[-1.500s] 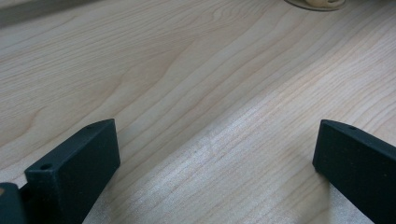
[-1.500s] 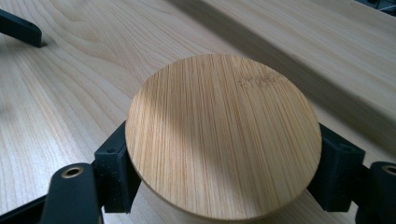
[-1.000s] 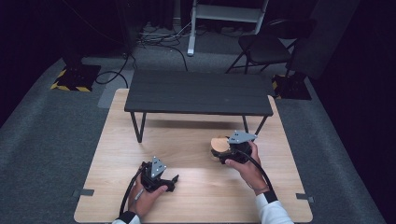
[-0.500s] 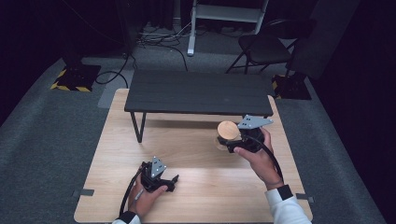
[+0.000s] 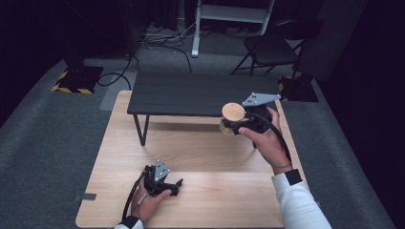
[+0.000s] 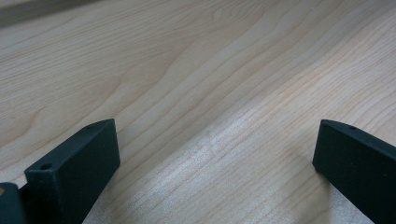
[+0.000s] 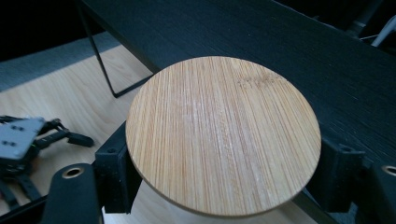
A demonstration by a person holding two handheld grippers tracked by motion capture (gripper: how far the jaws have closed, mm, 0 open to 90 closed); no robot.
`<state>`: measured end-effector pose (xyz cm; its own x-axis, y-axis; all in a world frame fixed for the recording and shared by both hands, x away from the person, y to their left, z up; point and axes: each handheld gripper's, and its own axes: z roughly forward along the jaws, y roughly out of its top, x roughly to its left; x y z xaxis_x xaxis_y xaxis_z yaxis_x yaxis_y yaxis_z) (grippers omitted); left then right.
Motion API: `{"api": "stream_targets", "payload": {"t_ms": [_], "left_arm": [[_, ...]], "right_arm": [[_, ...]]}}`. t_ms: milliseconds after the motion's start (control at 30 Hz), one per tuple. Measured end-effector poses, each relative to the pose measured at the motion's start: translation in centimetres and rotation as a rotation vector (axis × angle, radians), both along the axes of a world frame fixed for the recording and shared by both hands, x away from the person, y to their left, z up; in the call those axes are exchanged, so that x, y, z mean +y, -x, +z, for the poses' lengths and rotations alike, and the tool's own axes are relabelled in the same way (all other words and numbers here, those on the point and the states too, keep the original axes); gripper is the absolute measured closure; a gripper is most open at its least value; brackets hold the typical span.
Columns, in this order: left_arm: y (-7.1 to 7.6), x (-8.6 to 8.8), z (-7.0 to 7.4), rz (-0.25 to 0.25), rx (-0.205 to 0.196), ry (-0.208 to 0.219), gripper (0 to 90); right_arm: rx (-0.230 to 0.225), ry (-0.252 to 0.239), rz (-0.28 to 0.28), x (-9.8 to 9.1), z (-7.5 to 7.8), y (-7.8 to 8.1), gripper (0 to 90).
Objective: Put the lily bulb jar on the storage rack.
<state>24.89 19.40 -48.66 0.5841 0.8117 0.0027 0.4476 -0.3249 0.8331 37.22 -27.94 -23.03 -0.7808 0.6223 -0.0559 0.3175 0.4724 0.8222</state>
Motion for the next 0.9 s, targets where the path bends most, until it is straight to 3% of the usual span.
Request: {"api": "stream_targets", "payload": {"t_ms": [167, 367, 567, 900], "left_arm": [[0.0, 0.0, 0.0, 0.000, 0.000, 0.000, 0.5], [0.0, 0.0, 0.0, 0.000, 0.000, 0.000, 0.5], [0.0, 0.0, 0.0, 0.000, 0.000, -0.001, 0.5], [0.0, 0.0, 0.0, 0.000, 0.000, -0.002, 0.5]], "right_arm": [[0.012, -0.030, 0.027, 0.0, 0.8, -0.7, 24.9], [-0.011, -0.032, 0.040, 0.5, 1.9, -0.5, 24.9], [-0.049, -0.014, -0.013, 1.1, 3.4, -0.9, 24.9], [-0.055, -0.001, -0.089, 1.4, 3.4, -2.3, 24.9]]}}
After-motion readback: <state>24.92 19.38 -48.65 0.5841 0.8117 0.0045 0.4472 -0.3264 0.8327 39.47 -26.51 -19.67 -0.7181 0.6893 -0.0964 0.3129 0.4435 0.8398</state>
